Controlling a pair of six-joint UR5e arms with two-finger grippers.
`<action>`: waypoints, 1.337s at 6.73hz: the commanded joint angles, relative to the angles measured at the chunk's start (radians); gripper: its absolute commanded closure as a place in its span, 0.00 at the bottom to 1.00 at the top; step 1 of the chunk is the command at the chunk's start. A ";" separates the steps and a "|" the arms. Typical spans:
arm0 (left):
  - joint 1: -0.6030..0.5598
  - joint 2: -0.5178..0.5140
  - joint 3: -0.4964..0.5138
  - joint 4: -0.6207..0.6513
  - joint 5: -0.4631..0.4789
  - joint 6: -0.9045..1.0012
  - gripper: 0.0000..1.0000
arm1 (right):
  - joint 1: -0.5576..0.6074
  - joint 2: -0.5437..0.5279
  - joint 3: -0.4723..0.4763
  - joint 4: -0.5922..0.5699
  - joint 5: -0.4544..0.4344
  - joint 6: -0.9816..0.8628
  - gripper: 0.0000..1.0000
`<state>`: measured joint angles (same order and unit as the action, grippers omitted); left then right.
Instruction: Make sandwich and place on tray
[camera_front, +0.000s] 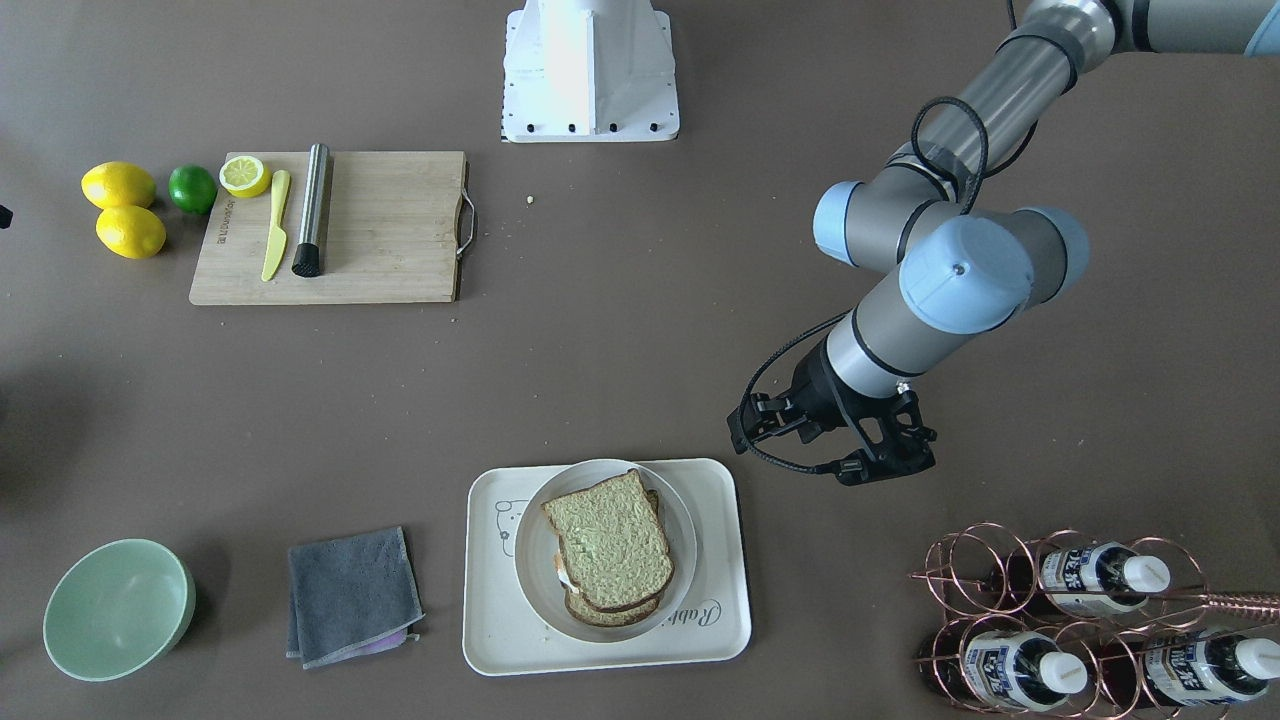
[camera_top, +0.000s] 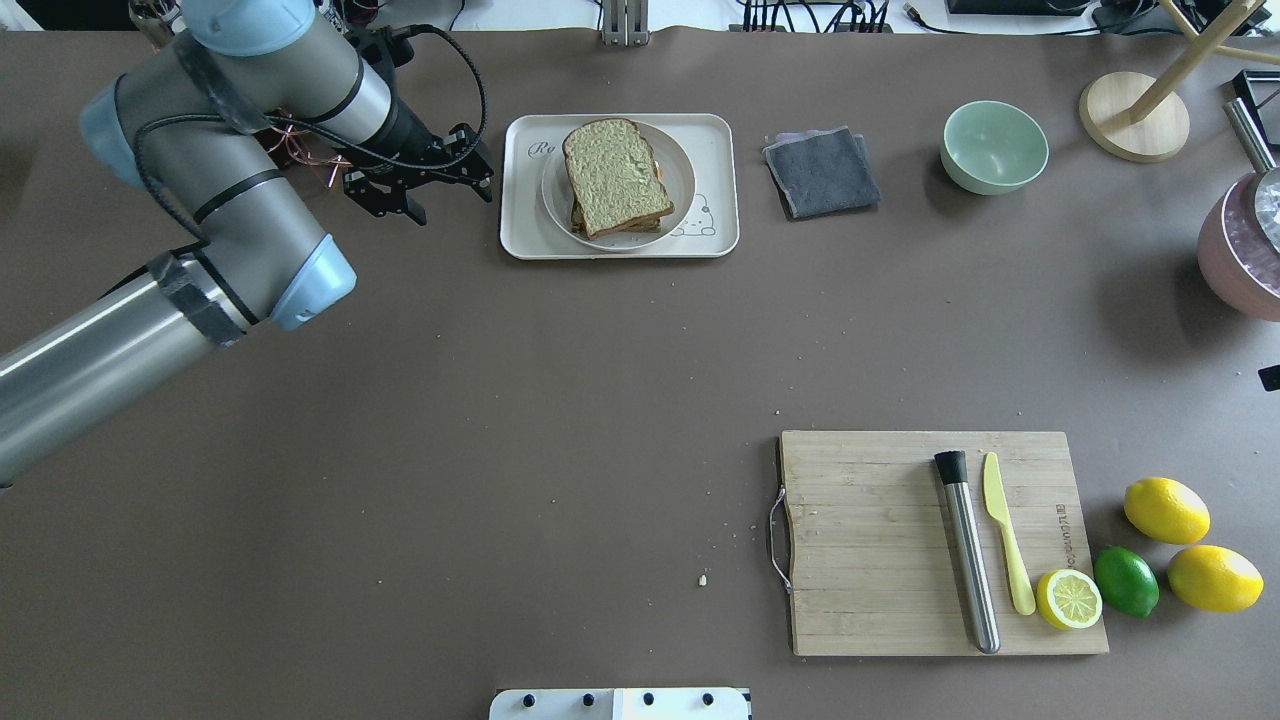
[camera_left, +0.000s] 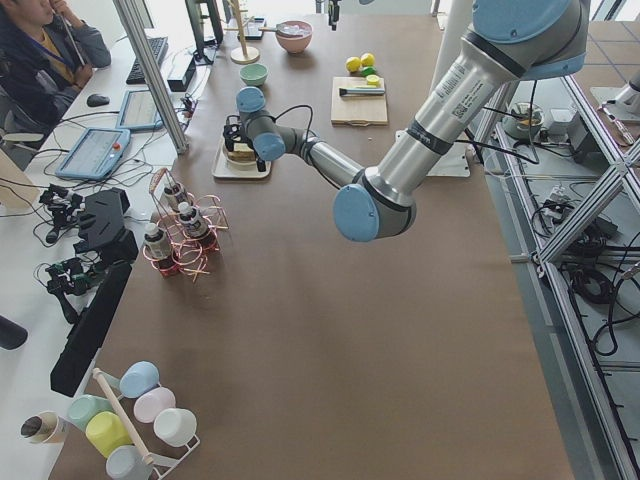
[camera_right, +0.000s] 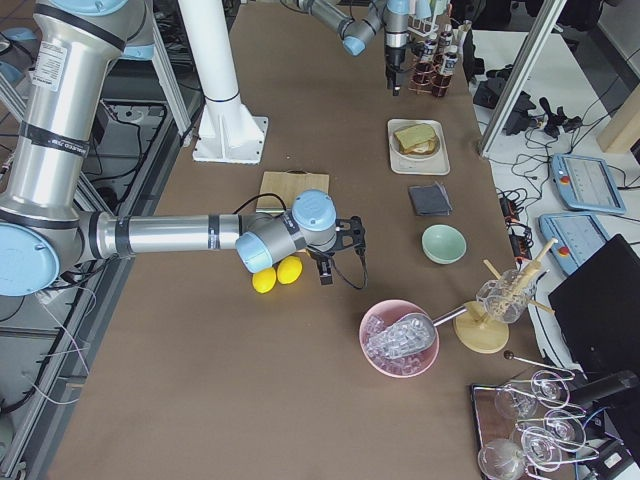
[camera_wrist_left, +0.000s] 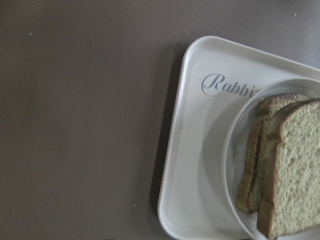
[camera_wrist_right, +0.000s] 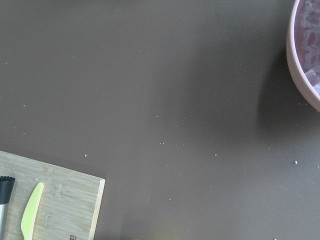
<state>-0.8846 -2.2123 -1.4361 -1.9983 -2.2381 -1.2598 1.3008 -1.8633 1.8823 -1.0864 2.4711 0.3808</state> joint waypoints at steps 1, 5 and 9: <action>-0.026 0.219 -0.334 0.190 -0.005 0.203 0.12 | 0.021 -0.016 -0.003 -0.003 -0.003 -0.002 0.00; -0.248 0.518 -0.630 0.524 0.046 0.852 0.04 | 0.084 -0.040 -0.034 -0.010 -0.007 -0.077 0.00; -0.670 0.920 -0.652 0.515 0.031 1.556 0.03 | 0.212 -0.073 -0.152 -0.041 -0.053 -0.391 0.00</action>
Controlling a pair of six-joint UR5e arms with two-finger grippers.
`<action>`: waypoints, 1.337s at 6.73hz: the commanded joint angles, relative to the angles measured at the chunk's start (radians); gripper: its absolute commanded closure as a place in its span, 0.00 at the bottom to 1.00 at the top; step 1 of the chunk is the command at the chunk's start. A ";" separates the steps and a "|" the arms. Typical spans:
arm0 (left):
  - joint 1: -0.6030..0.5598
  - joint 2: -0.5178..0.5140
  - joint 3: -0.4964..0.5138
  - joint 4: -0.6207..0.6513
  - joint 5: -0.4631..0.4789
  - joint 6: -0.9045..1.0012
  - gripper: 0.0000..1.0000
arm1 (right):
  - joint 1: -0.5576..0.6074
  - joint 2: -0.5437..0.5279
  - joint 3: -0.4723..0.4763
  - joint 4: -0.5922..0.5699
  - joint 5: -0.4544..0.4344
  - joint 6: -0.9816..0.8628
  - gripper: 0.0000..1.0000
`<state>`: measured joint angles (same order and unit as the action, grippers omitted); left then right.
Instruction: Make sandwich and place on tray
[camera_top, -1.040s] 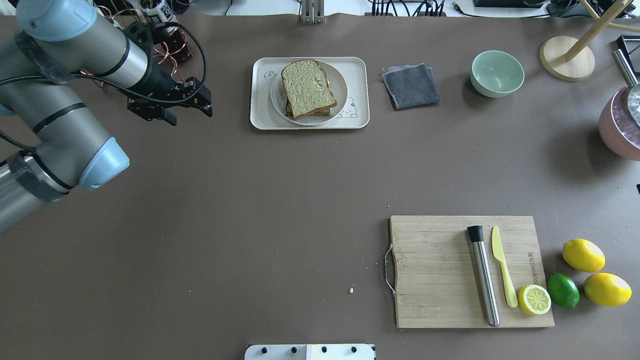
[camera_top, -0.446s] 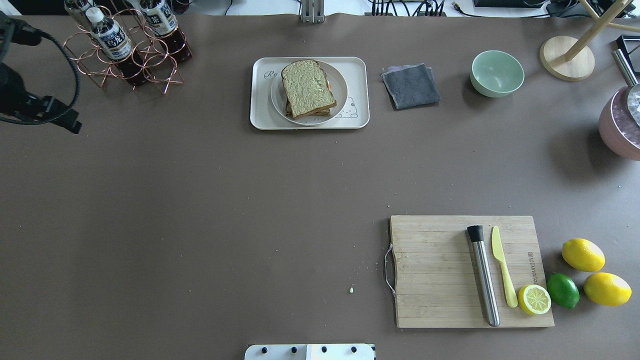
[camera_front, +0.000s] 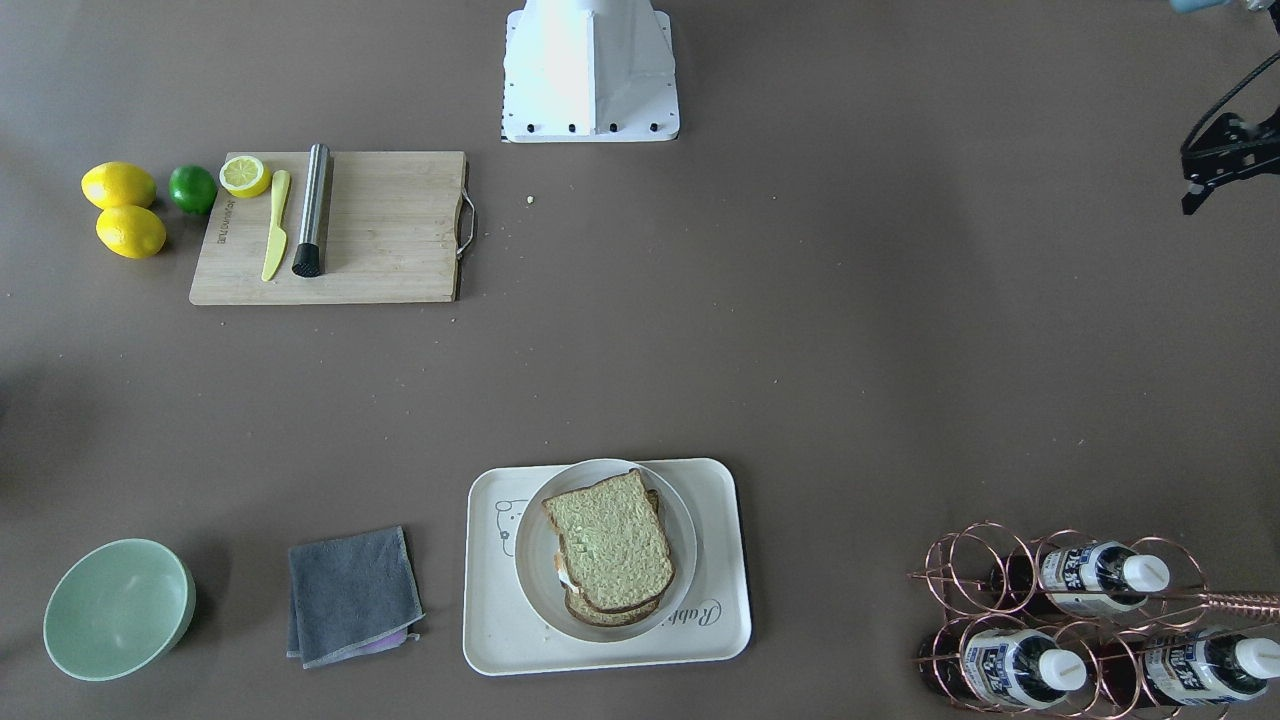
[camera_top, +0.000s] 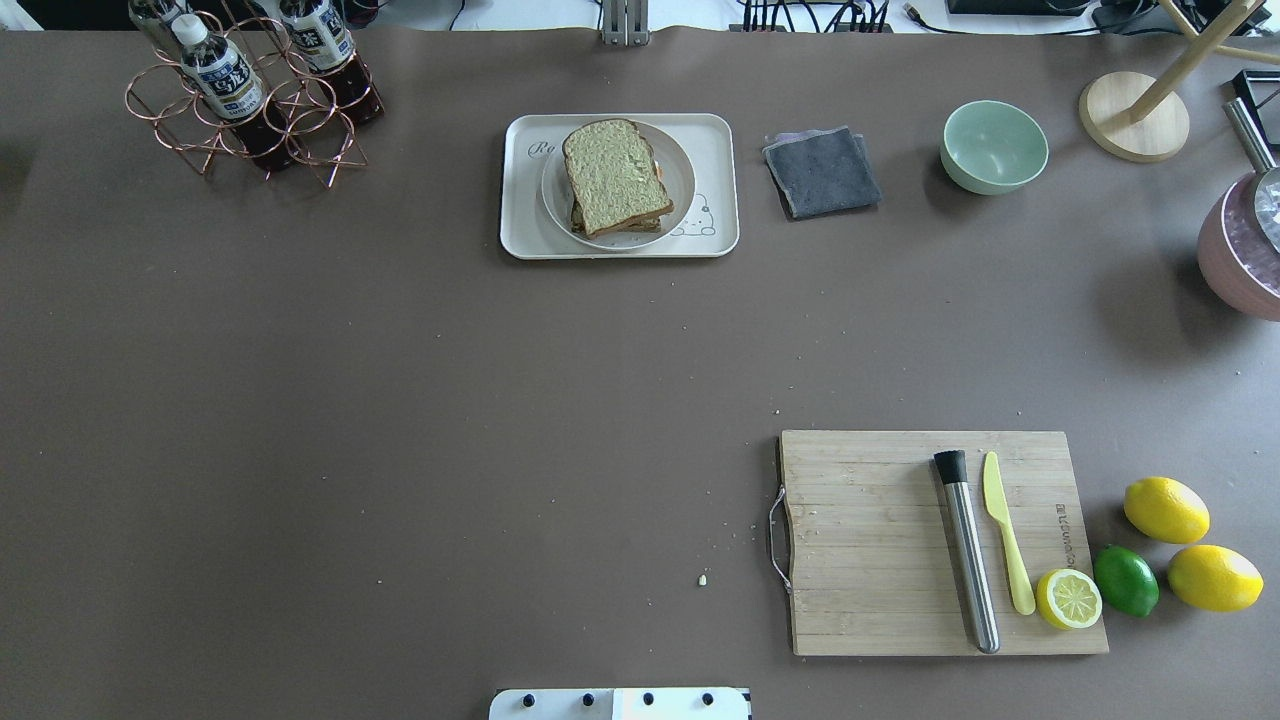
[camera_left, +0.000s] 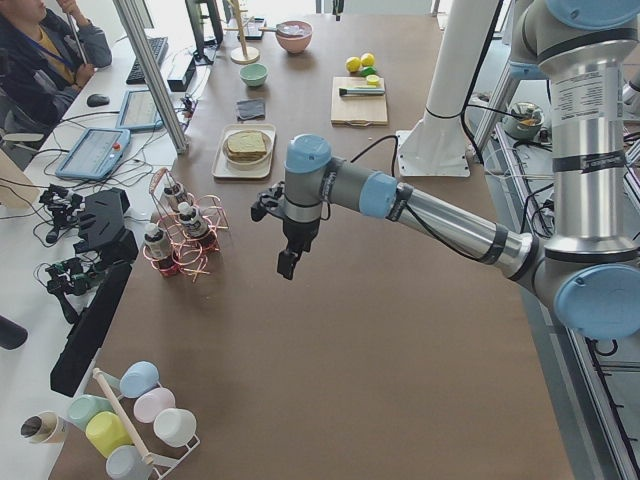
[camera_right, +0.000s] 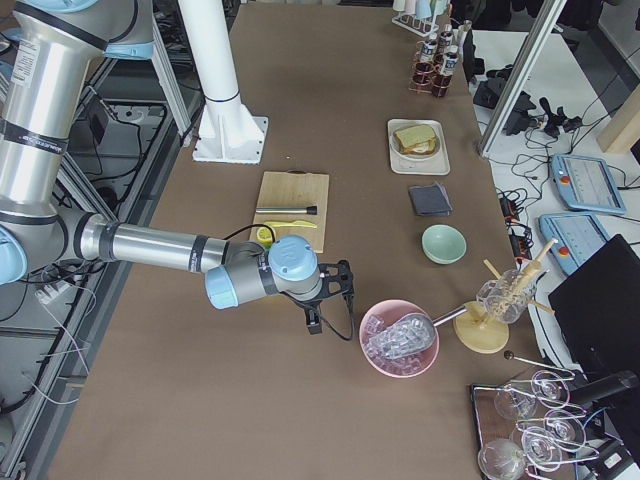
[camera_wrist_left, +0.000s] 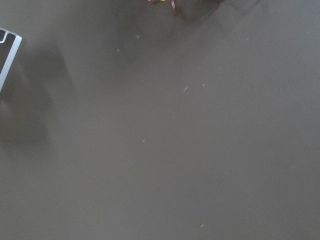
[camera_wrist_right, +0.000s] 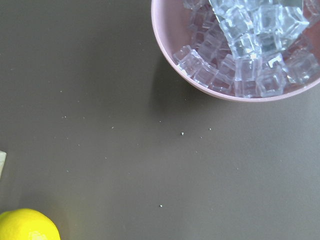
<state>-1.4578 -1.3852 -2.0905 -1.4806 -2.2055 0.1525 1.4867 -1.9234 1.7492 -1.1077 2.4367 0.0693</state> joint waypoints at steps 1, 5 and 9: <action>-0.133 0.150 0.012 -0.007 0.000 0.148 0.03 | 0.041 -0.006 -0.014 -0.087 -0.050 -0.167 0.00; -0.170 0.153 0.142 -0.110 -0.091 0.130 0.03 | 0.153 0.080 0.062 -0.410 -0.097 -0.321 0.00; -0.161 0.164 0.141 -0.098 -0.091 0.087 0.03 | 0.136 0.098 0.087 -0.495 -0.163 -0.339 0.00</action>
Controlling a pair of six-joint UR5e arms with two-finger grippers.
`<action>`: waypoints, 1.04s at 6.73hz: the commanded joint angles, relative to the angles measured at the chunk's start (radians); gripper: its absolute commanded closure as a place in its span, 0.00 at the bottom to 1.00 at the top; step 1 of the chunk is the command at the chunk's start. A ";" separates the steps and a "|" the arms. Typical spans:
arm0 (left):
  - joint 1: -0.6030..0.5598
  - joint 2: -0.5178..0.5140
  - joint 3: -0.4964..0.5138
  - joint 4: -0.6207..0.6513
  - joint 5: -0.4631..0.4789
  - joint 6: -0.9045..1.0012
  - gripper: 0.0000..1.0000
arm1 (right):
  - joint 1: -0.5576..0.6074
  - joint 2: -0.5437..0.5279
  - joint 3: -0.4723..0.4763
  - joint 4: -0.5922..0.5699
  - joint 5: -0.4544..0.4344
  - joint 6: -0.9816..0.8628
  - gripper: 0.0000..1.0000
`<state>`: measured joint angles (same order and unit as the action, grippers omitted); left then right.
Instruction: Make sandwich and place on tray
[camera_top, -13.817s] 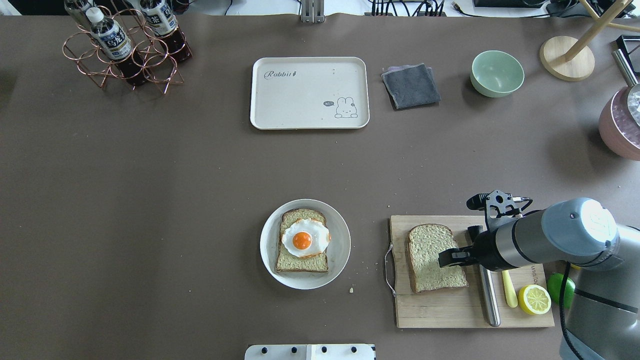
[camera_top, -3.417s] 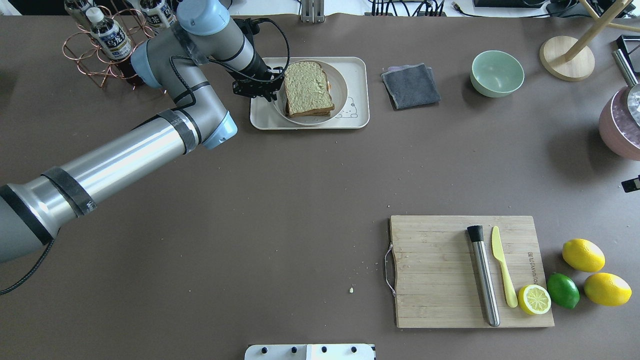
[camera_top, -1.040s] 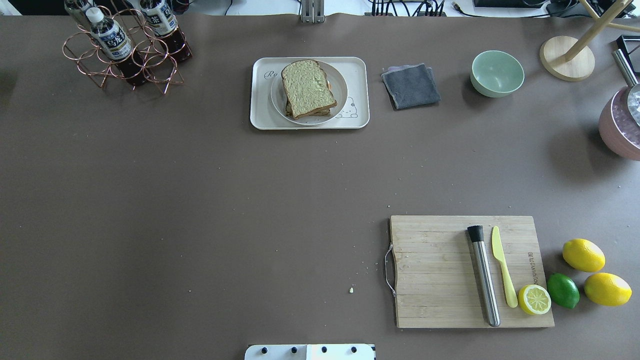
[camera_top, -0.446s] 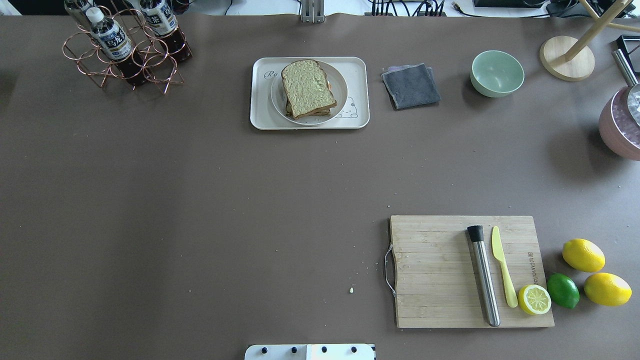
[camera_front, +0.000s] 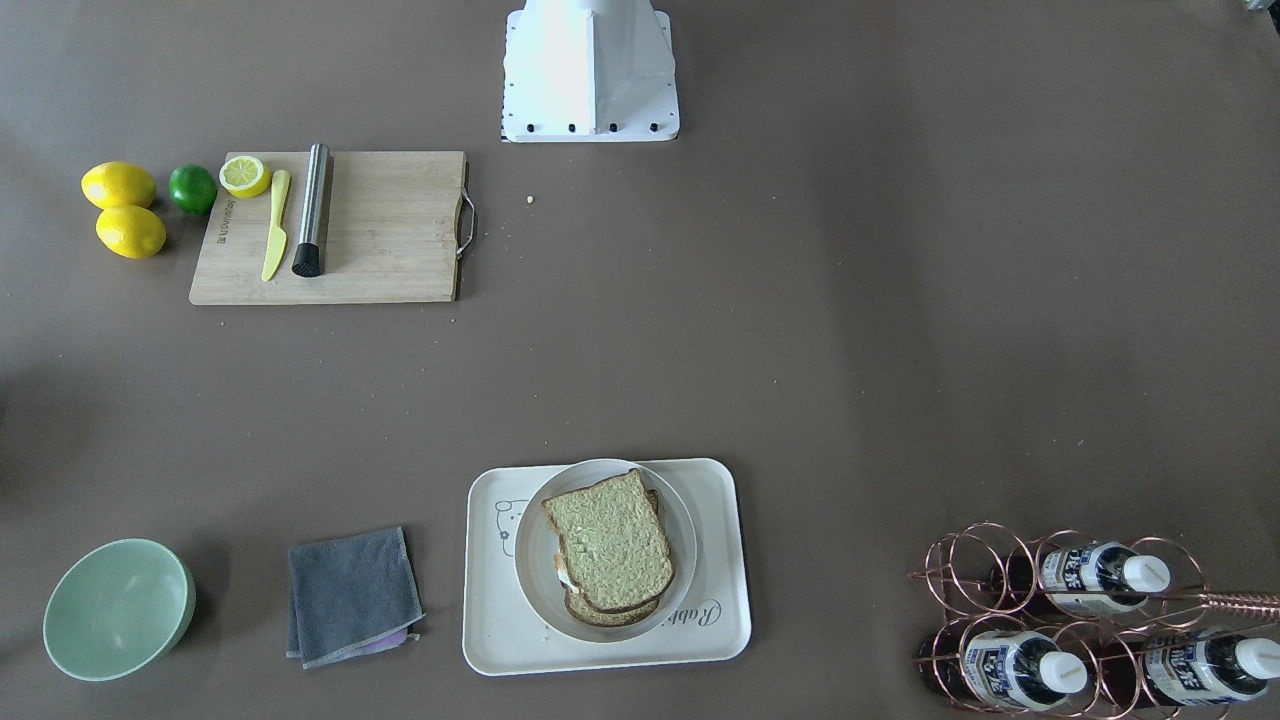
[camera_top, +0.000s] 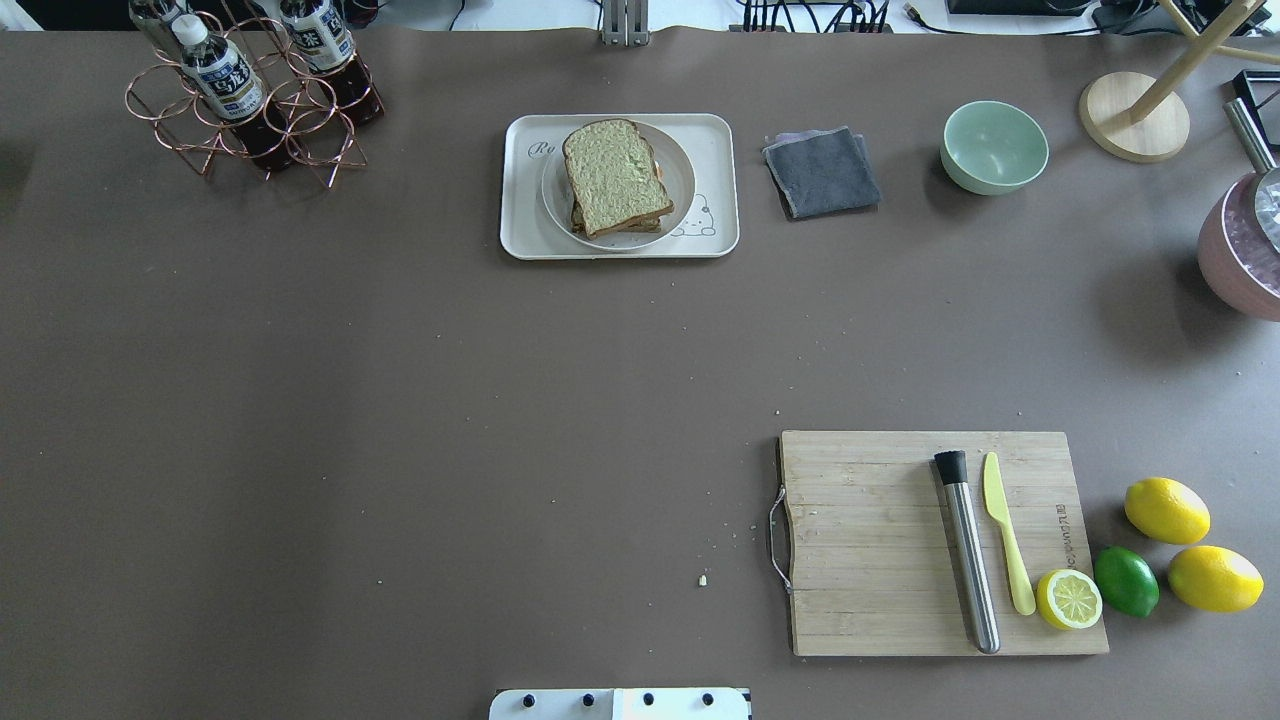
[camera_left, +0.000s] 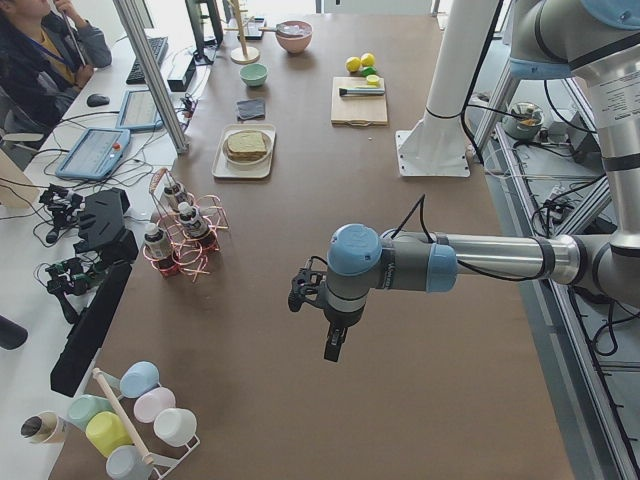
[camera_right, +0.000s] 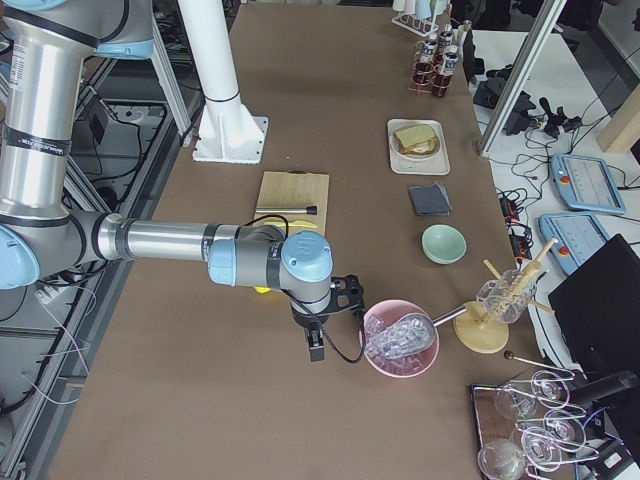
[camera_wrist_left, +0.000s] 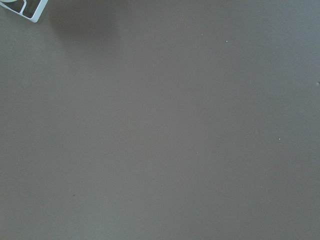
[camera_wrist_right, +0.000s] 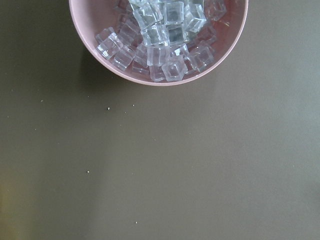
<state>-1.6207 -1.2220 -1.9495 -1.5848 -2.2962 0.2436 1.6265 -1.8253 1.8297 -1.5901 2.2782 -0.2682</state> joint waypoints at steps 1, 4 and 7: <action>0.002 0.001 0.001 0.006 0.000 -0.003 0.03 | -0.007 -0.002 0.006 -0.014 -0.005 -0.002 0.00; -0.001 0.003 0.001 0.006 -0.012 -0.001 0.03 | -0.010 0.001 0.019 -0.013 -0.005 -0.002 0.00; -0.001 0.003 0.000 0.049 -0.028 -0.007 0.03 | -0.017 0.006 0.037 -0.014 0.006 0.001 0.00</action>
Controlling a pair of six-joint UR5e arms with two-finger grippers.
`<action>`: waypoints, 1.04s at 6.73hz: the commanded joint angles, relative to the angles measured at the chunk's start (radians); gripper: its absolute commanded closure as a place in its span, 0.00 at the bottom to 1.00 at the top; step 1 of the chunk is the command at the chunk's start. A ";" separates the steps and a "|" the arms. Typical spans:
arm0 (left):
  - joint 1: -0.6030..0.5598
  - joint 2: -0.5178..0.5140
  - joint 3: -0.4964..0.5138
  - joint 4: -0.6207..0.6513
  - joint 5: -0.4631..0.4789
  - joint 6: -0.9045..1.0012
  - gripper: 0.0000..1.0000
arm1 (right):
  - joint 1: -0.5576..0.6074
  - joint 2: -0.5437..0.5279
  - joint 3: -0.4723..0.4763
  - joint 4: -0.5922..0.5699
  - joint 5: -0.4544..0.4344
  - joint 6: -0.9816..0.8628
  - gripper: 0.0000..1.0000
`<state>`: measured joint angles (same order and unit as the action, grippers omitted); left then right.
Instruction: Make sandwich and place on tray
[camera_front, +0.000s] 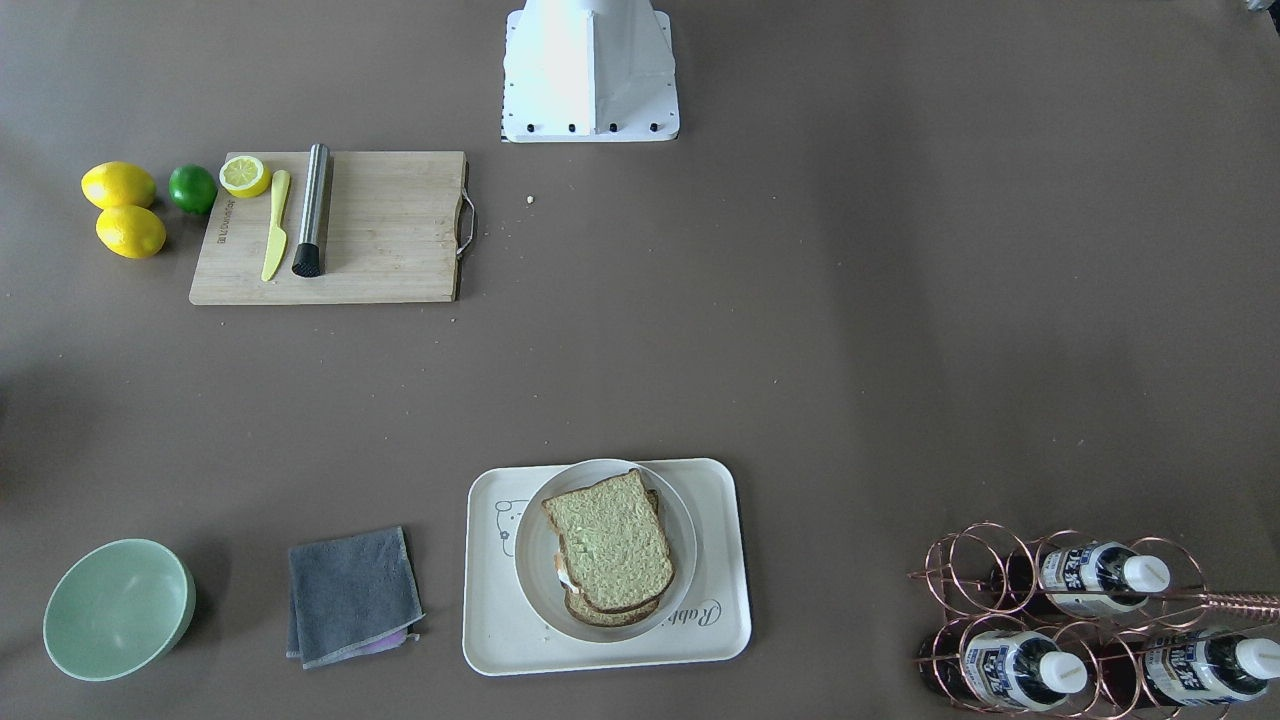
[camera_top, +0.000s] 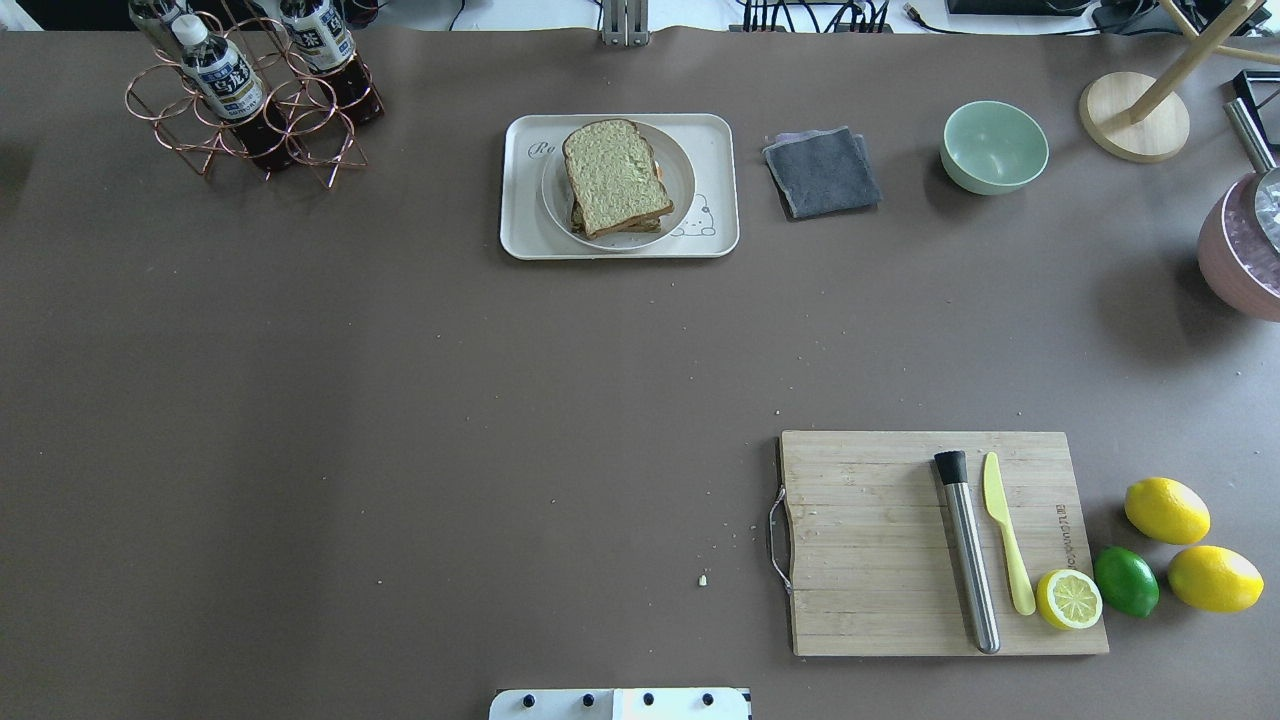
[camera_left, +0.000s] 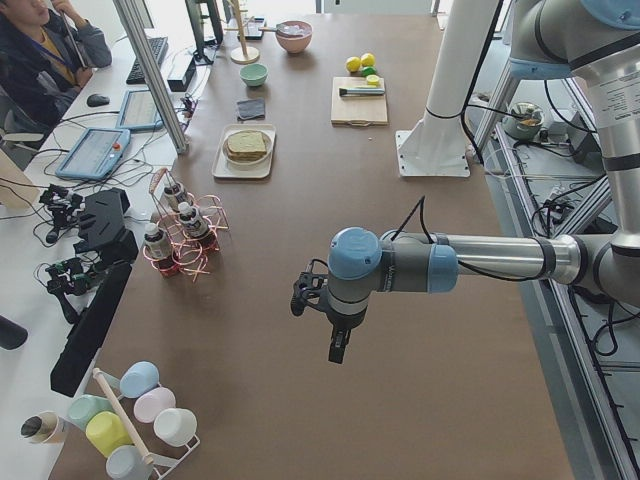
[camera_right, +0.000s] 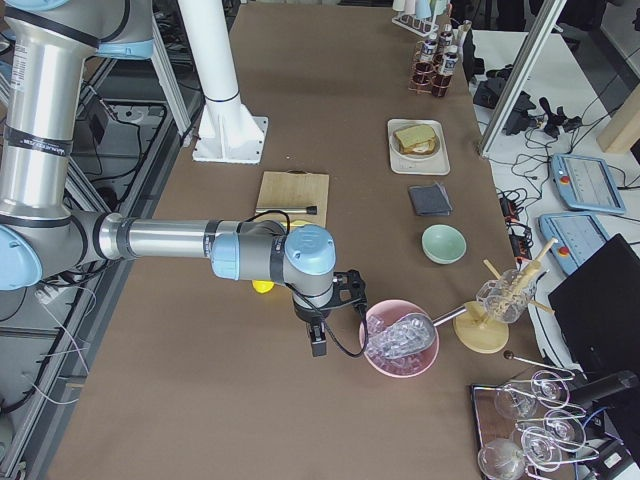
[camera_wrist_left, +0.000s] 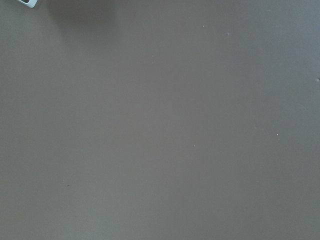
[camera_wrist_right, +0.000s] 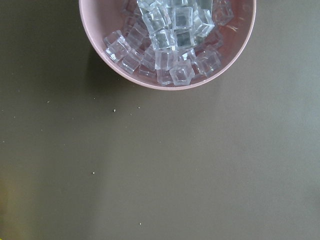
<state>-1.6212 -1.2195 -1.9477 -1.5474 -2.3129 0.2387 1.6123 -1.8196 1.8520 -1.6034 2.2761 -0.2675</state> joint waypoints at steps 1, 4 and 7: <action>0.000 -0.003 -0.016 0.006 -0.043 0.001 0.03 | -0.020 0.014 0.015 -0.001 0.003 0.001 0.00; 0.004 -0.012 -0.005 -0.002 -0.048 0.007 0.03 | -0.037 0.014 0.026 0.000 0.006 0.001 0.00; 0.004 -0.011 0.010 0.000 -0.112 0.001 0.03 | -0.045 0.014 0.061 -0.001 0.010 0.002 0.00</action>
<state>-1.6169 -1.2304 -1.9425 -1.5485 -2.4148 0.2426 1.5703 -1.8054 1.9010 -1.6040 2.2836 -0.2655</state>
